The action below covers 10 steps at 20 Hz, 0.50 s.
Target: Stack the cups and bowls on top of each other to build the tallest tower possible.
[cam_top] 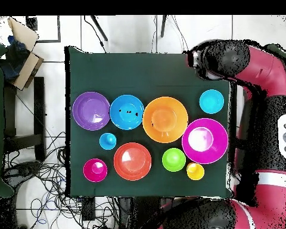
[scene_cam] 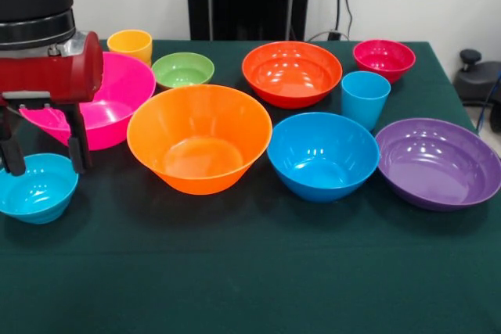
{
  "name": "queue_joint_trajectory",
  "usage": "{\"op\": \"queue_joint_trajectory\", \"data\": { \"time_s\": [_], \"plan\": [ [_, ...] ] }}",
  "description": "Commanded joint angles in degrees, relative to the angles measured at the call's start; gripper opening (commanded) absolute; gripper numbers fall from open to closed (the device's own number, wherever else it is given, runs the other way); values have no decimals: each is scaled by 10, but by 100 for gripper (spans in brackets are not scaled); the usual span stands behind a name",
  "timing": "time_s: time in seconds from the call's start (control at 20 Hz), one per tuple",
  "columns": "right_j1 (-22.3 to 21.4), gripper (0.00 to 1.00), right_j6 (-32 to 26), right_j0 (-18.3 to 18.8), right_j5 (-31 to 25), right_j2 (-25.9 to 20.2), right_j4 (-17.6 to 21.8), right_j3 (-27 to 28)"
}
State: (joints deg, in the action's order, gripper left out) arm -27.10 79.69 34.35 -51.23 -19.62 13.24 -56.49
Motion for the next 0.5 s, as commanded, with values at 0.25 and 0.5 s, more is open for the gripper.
{"op": "queue_joint_trajectory", "data": {
  "time_s": [0.25,0.5],
  "plan": [
    [53,100,-116,6,-12,-57,24,-22],
    [74,100,-121,2,-24,-59,28,6]
  ]
}}
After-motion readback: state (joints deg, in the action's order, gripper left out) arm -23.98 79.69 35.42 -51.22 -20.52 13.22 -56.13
